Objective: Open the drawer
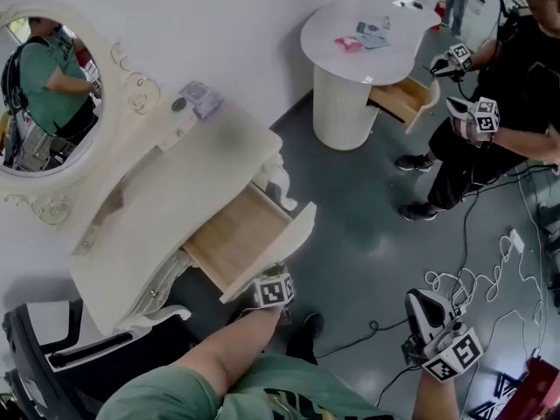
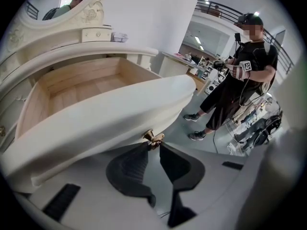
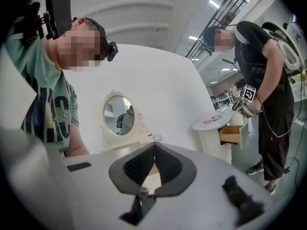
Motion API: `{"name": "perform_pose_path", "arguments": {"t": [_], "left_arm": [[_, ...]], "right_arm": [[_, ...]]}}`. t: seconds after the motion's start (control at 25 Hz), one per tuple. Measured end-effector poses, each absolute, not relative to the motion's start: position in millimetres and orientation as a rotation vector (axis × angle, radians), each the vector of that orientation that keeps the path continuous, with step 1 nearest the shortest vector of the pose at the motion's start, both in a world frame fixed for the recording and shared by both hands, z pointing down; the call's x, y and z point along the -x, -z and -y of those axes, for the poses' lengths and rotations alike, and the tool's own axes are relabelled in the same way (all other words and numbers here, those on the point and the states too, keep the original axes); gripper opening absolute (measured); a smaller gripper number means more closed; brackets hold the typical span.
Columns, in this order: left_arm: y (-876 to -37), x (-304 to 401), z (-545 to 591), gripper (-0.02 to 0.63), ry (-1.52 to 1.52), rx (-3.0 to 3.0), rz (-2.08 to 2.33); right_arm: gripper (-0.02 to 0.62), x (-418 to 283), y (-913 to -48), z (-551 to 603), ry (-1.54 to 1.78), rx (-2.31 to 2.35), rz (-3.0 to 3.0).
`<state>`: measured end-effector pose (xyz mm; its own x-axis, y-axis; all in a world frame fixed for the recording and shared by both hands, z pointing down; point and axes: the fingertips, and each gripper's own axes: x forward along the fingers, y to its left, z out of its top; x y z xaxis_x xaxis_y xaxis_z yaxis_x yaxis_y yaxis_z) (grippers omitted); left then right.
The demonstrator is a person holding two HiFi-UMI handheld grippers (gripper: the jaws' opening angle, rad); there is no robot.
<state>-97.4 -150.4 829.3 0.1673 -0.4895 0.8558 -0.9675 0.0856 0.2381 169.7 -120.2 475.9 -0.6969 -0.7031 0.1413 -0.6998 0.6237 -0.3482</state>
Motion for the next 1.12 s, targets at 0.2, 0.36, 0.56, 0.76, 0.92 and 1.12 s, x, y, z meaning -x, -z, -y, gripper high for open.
{"name": "perform_pose_path", "arguments": {"t": [0.2, 0.36, 0.56, 0.76, 0.92, 1.12], "left_arm": [[-825.6, 94.0, 135.8, 0.117, -0.755, -1.634, 1.379], [-809.4, 77.4, 109.1, 0.126, -0.765, -1.688, 1.222], [-745.4, 41.2, 81.1, 0.084, -0.640, -1.874, 1.006], [-659.7, 44.3, 79.9, 0.034, -0.481, -2.074, 1.001], [-590.7, 85.5, 97.8, 0.011, -0.293, -2.148, 1.111], [-508.9, 166.1, 106.8, 0.009, -0.100, -2.225, 1.258]], "right_arm": [[0.012, -172.5, -465.4, 116.4, 0.590, 1.211, -2.835], [0.012, -175.4, -452.1, 112.5, 0.566, 1.191, -2.842], [0.012, -174.0, -435.3, 111.0, 0.530, 1.128, -2.867], [0.012, -155.2, -424.1, 120.4, 0.512, 1.025, -2.912], [0.012, -116.2, -408.4, 134.0, 0.496, 0.924, -2.949], [0.011, -46.7, -378.7, 142.7, 0.452, 0.801, -2.999]]}}
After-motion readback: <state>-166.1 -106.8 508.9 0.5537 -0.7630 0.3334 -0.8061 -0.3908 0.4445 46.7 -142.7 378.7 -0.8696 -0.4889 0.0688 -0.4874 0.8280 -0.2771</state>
